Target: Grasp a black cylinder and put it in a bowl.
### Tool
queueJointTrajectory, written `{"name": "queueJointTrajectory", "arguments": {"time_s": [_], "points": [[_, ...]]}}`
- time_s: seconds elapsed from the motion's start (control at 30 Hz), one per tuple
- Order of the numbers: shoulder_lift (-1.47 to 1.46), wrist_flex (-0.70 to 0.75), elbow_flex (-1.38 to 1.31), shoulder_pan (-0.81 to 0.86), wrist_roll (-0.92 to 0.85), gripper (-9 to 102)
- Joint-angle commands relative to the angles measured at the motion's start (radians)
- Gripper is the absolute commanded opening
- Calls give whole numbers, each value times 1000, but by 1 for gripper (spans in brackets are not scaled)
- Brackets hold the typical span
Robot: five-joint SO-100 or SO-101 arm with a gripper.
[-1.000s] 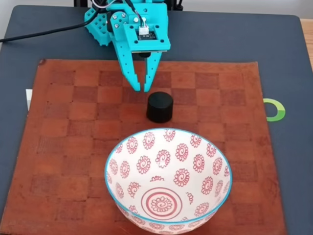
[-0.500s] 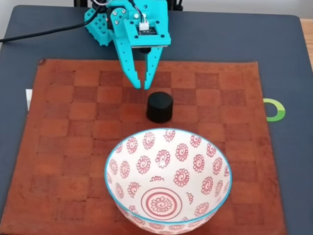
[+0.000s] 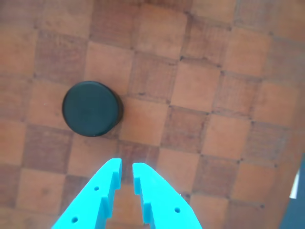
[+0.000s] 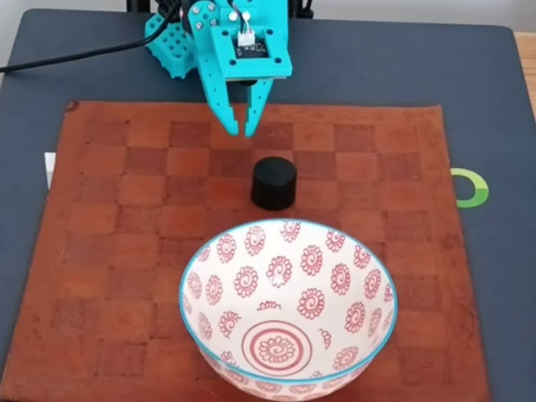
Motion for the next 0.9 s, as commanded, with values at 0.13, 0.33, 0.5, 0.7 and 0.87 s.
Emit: {"name": "queueJointTrajectory", "arguments": {"time_s": [0.13,0.33,0.5,0.7,0.87], "points": [[-252,103,-267,3,-5,1],[-437,144,-413,-2,-6,11],[-543,144,-485,-23,-8,18],[-672,164,-558,-74,-8,23],[-765,184,-641,-124,-6,25]]}}
